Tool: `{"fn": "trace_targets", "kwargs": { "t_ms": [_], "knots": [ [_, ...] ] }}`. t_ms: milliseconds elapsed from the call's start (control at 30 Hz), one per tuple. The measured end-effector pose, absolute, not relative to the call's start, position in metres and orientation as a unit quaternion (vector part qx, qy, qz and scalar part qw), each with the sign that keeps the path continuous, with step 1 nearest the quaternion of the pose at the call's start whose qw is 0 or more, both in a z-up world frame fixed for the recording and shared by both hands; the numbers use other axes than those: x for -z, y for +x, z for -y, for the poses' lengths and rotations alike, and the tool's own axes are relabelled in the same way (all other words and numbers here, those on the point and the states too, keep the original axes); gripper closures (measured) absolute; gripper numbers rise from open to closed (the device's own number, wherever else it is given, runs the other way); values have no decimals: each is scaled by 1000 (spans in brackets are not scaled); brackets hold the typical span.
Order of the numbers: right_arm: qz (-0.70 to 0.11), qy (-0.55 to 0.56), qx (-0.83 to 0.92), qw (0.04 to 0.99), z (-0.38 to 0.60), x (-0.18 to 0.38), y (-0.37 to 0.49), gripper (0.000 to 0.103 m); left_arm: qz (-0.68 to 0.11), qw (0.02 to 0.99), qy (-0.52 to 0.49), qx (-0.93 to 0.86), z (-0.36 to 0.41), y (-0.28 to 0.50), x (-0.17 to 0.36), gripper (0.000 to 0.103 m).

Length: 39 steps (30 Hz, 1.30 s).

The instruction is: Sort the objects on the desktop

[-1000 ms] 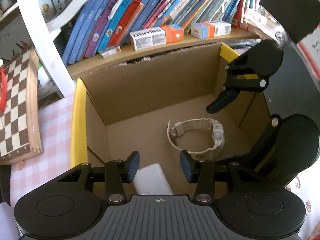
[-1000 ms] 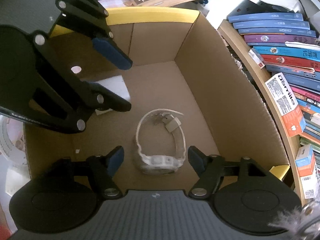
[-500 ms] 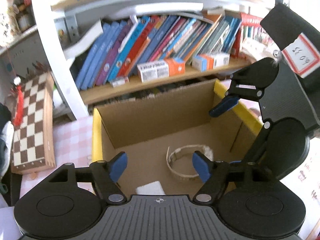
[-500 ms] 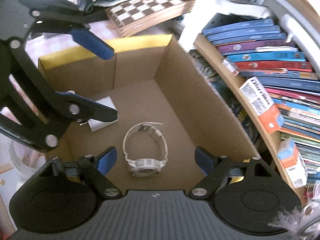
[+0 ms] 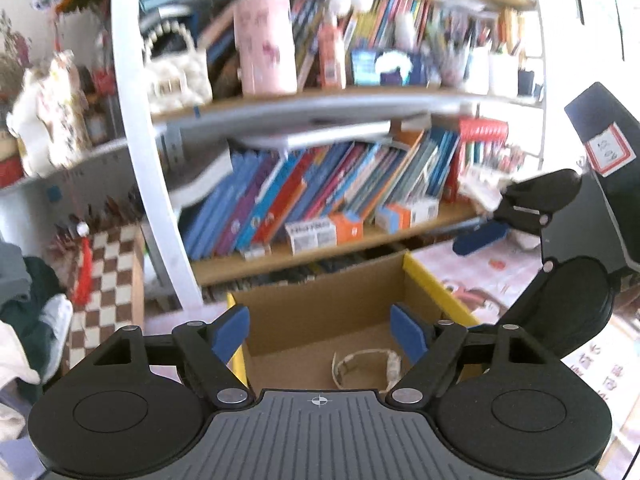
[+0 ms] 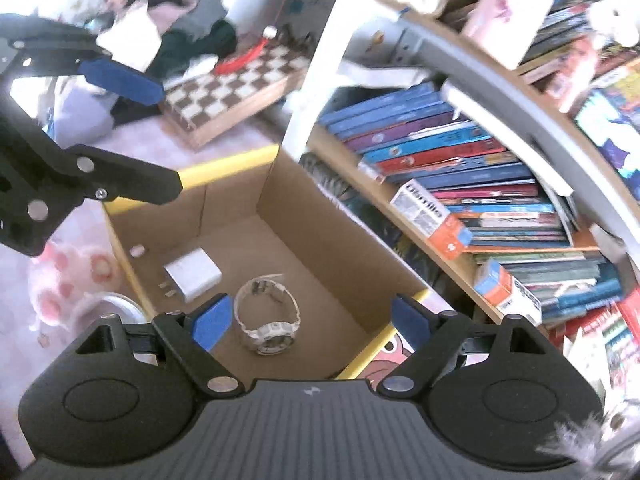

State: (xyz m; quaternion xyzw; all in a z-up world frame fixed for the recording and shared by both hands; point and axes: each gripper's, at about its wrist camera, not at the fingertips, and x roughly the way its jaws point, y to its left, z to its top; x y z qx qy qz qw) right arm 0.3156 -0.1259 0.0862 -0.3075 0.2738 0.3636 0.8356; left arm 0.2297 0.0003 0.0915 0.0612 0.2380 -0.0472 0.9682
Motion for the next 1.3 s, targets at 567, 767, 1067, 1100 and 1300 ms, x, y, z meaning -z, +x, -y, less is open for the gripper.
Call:
{"fn": "trace_targets", "kwargs": {
  "t_ms": [567,767,1067,1100,1300],
  "knots": [
    [-297,-239,-325,865,143,-81,196,16,-231,968,61,81,-12,126,-94,22],
    [-310,-214,-308,874,147,-72,157,16,-247,964,56,82,-16,96,-80,22],
    [-313,-144,-260,902,158,-53,115,14,-270,959,49,65,-27,67,-57,22],
    [-314,-134,-254,905,159,-50,112,13,-272,959,54,60,-27,64,-53,22],
    [-320,-102,-230,914,164,-32,94,11,-289,955,44,51,-31,52,-34,22]
  ]
}}
